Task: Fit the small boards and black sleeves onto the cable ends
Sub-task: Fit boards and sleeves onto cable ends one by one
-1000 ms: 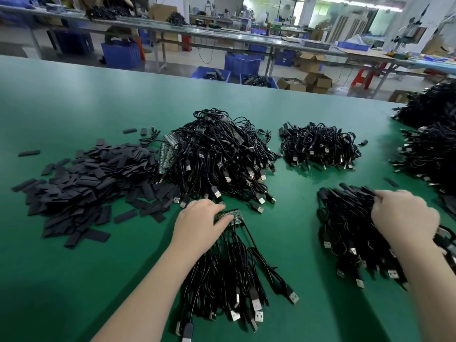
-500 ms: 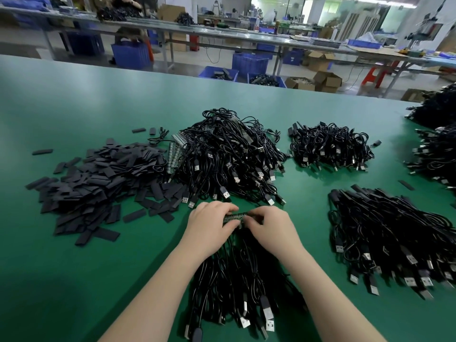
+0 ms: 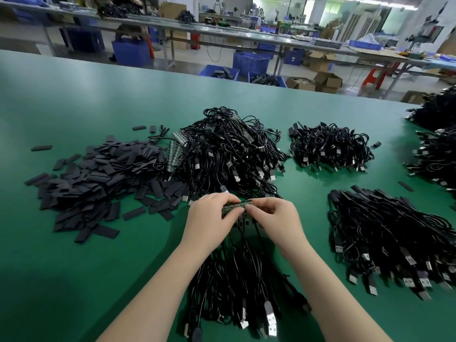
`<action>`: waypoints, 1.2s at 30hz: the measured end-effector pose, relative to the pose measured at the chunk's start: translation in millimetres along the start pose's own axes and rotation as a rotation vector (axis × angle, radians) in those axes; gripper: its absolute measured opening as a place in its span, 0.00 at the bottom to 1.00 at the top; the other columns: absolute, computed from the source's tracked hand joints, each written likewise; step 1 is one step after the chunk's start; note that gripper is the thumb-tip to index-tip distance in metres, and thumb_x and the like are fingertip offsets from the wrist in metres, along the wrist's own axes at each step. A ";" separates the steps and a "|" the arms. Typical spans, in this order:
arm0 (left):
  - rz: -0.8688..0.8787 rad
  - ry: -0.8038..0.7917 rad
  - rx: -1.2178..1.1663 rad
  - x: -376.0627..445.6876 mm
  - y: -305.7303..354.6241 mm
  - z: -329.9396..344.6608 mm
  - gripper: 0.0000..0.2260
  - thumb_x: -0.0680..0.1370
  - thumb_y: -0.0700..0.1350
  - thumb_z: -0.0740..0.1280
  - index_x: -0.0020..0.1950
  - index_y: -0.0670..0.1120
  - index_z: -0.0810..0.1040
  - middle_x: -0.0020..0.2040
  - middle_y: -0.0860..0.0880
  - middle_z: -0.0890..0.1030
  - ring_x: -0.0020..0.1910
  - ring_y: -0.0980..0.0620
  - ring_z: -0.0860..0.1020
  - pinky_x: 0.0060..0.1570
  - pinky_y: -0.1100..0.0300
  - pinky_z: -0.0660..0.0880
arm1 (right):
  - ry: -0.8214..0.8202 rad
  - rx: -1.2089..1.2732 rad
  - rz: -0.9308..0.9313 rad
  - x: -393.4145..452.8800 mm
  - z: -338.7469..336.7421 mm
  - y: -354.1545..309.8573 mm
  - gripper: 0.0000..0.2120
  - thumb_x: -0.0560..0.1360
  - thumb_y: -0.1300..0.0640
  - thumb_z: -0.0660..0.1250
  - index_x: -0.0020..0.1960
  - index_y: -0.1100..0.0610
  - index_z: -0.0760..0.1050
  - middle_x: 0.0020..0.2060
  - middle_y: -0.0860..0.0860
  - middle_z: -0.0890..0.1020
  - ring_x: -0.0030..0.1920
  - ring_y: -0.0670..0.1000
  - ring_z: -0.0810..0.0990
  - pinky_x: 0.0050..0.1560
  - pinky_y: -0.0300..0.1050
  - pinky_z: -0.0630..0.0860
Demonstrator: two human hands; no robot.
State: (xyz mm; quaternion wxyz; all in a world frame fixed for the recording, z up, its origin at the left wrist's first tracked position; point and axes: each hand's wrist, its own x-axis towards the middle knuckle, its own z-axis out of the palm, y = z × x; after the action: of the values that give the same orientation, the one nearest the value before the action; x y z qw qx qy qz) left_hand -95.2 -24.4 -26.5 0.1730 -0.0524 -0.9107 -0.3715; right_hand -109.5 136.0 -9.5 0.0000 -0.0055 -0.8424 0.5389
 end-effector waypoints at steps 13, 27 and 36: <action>-0.048 -0.002 0.077 2.7 14.5 13.9 0.07 0.77 0.56 0.66 0.52 0.59 0.81 0.50 0.62 0.81 0.56 0.58 0.74 0.54 0.64 0.51 | 0.099 -0.171 -0.077 -10.0 -10.7 -2.0 0.06 0.74 0.53 0.74 0.40 0.47 0.80 0.34 0.41 0.83 0.36 0.32 0.78 0.37 0.23 0.69; 0.003 0.046 0.164 -2.0 23.3 18.2 0.06 0.77 0.55 0.67 0.51 0.59 0.82 0.48 0.62 0.82 0.53 0.59 0.75 0.54 0.62 0.54 | 0.357 -0.231 -0.176 -24.0 -5.9 8.2 0.04 0.78 0.56 0.70 0.44 0.50 0.80 0.39 0.44 0.82 0.43 0.45 0.81 0.46 0.41 0.74; 0.269 0.395 0.147 -7.6 28.7 10.0 0.16 0.79 0.46 0.66 0.66 0.47 0.77 0.64 0.53 0.79 0.66 0.54 0.74 0.65 0.58 0.61 | 0.483 0.031 -0.589 -37.2 -32.7 -72.9 0.11 0.78 0.57 0.68 0.46 0.40 0.73 0.39 0.40 0.80 0.39 0.45 0.79 0.39 0.40 0.76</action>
State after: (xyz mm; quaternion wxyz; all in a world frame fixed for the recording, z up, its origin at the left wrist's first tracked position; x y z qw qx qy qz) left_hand -84.4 3.4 -16.9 0.3989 -0.0870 -0.8686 -0.2807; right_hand -72.8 134.8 70.6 0.3536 0.1098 -0.7753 0.5117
